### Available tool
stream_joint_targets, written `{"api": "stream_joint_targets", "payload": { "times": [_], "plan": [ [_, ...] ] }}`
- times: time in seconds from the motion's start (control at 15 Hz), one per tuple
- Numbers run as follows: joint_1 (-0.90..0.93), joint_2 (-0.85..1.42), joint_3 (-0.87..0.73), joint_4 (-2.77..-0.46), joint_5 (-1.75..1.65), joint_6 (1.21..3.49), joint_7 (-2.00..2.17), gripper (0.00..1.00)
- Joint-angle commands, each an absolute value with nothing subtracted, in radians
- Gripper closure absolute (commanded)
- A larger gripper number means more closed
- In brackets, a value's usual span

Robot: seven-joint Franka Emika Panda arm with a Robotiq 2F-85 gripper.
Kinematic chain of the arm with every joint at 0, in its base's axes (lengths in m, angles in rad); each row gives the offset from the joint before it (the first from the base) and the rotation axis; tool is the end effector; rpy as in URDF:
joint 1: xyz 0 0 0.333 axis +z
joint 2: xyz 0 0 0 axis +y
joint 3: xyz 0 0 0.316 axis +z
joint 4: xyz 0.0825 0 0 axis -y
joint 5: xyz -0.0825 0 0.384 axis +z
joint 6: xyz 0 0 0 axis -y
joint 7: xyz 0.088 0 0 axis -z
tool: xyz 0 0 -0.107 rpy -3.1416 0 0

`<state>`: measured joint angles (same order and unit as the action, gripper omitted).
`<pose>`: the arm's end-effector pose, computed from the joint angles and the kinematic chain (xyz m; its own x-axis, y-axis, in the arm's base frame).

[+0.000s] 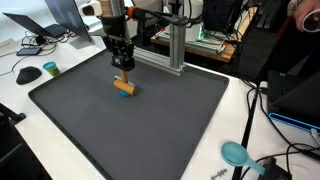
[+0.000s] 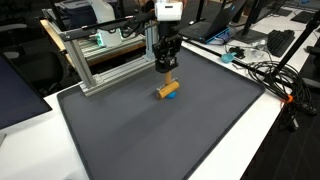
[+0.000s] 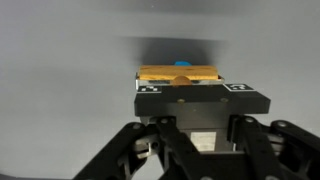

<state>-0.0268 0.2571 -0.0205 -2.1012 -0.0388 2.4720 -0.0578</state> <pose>0.5885 -0.0275 0.3075 0.9929 0.0424 0.1109 0.0383 -0.9985 0.0391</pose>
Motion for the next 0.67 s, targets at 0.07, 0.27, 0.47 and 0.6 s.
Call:
{"api": "stream_joint_targets", "payload": {
  "times": [0.07,0.27,0.47,0.6],
  "plan": [
    [-0.041,0.326,-0.014,-2.126,-0.015,2.414,-0.098,0.77],
    [-0.042,0.325,-0.014,-2.125,-0.014,2.407,-0.107,0.77],
    [-0.043,0.324,-0.014,-2.123,-0.013,2.391,-0.114,0.77],
    [-0.042,0.325,-0.015,-2.122,-0.016,2.364,-0.116,0.77]
  ]
}}
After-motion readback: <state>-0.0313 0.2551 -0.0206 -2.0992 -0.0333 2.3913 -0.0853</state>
